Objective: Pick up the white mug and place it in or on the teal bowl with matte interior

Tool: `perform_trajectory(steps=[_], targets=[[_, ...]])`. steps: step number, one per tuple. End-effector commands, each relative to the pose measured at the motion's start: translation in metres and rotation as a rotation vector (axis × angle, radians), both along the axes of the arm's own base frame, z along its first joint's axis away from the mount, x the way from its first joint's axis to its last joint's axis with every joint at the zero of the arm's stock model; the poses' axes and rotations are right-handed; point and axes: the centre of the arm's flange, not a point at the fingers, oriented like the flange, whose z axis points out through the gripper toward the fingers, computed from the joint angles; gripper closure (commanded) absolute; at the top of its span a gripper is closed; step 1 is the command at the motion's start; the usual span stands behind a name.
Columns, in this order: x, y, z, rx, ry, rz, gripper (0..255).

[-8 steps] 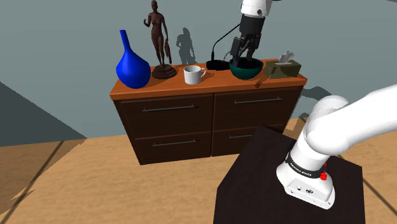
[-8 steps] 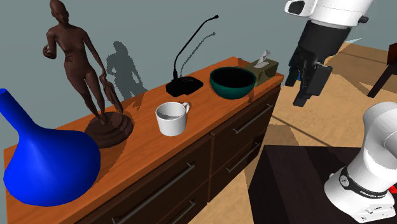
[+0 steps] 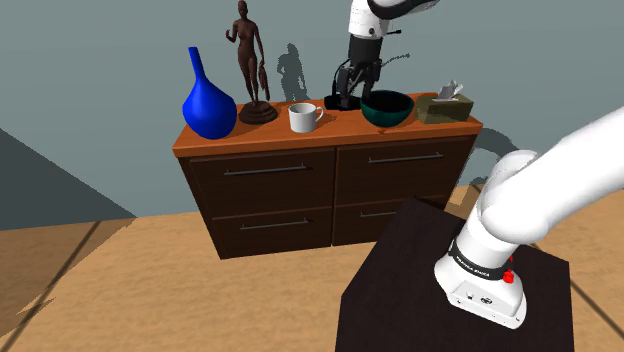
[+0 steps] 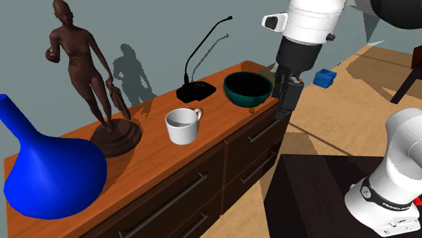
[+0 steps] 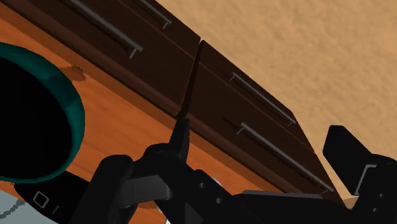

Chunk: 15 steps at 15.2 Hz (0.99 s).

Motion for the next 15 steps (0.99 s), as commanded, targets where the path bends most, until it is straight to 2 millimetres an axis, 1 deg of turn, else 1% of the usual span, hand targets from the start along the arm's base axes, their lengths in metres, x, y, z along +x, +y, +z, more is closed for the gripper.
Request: perform_trajectory(steps=[1, 15], targets=[[0.027, -0.003, -0.008, -0.006, 0.003, 0.0, 0], [0.202, -0.021, -0.072, -0.048, 0.024, 0.0, 0]])
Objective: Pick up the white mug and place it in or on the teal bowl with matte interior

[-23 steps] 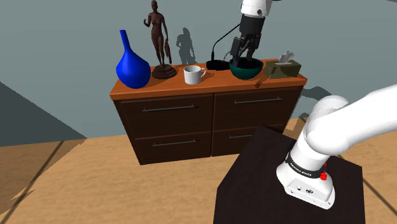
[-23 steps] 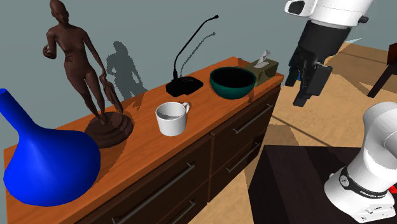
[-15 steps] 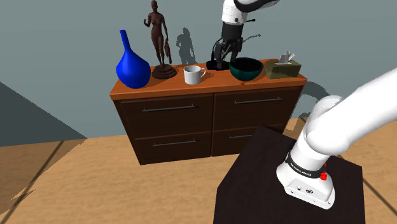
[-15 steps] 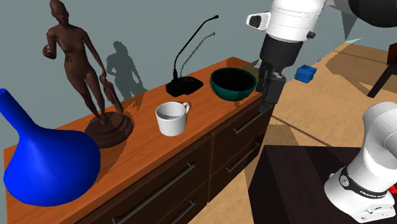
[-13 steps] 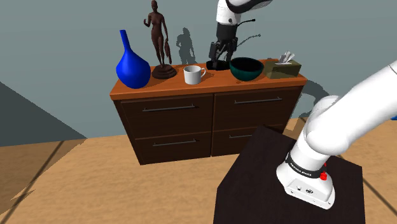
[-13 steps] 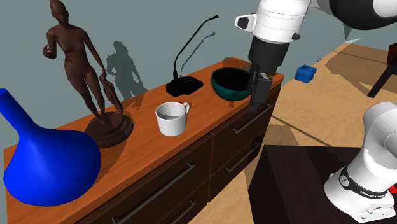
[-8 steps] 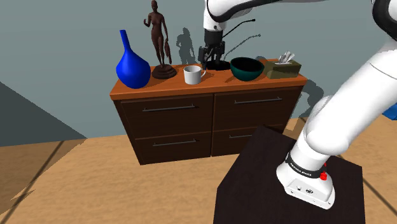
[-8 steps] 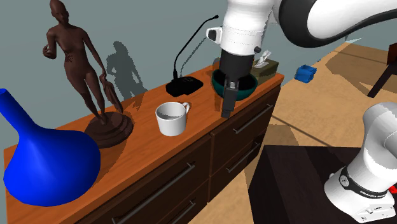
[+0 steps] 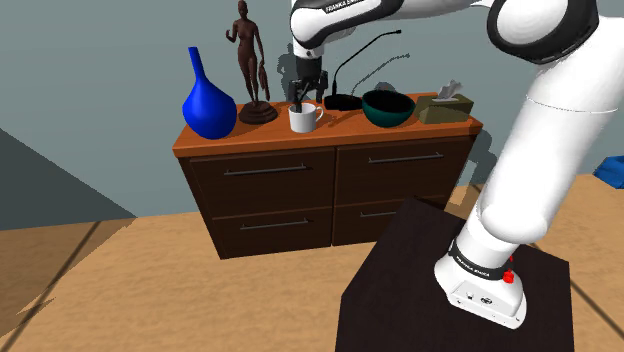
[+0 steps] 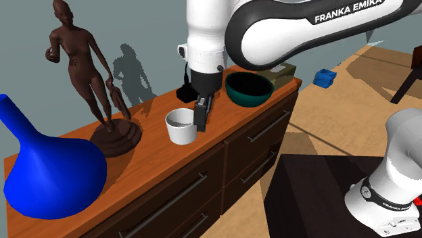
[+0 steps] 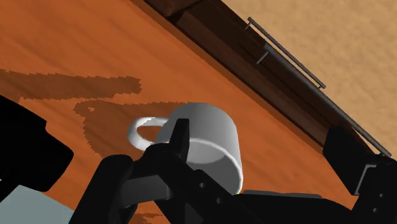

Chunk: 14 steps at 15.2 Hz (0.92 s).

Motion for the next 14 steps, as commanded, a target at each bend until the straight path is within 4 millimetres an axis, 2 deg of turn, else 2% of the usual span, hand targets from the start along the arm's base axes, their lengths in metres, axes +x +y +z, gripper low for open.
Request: perform_trajectory(steps=[1, 6, 14], targets=[[0.028, -0.002, -0.009, -0.006, 0.003, 0.0, 0], [0.089, -0.009, -0.033, -0.021, 0.01, 0.0, 0], [0.091, -0.012, -0.072, -0.021, 0.01, 0.0, 0]])
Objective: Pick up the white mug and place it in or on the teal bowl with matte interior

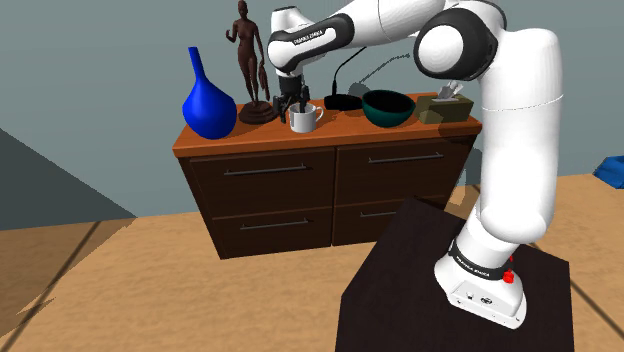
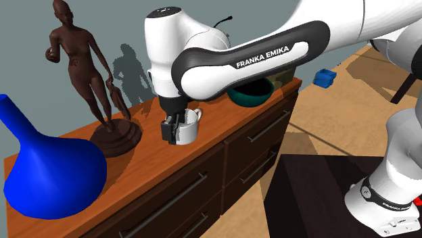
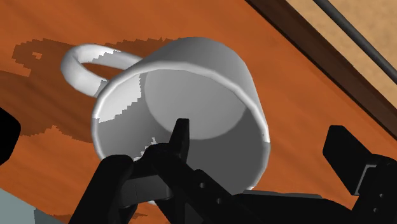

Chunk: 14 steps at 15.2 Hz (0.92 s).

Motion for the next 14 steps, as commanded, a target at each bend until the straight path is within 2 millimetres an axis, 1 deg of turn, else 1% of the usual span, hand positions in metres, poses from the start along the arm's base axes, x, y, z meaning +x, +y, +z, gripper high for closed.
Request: perform_trajectory(steps=[1, 8, 9, 14], targets=[[0.0003, 0.0001, -0.0043, 0.0, 0.0, 0.0, 0], [0.0003, 0.0001, -0.0042, 0.0, 0.0, 0.0, 0], [0.0003, 0.0001, -0.0042, 0.0, 0.0, 0.0, 255], [0.0003, 0.0002, -0.0042, 0.0, 0.0, 0.0, 255]])
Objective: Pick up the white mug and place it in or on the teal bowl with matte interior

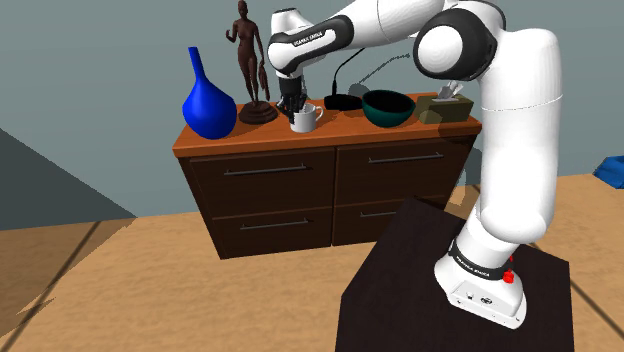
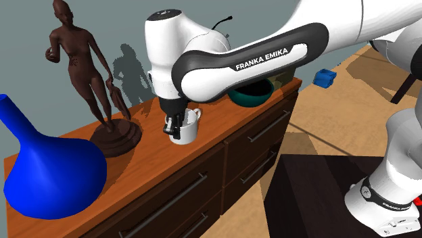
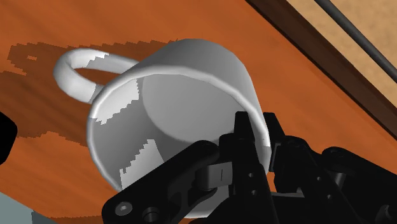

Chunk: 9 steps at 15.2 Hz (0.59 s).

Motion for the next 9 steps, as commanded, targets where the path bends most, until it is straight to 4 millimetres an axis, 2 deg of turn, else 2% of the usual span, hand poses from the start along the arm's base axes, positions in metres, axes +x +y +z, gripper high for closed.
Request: perform_trajectory(steps=[1, 4, 9], targets=[[0.0, 0.0, 0.0, 0.0, 0.0, 0.0, 255], [0.0, 0.0, 0.0, 0.0, 0.0, 0.0, 255], [0.0, 0.0, 0.026, 0.0, 0.0, 0.0, 255]])
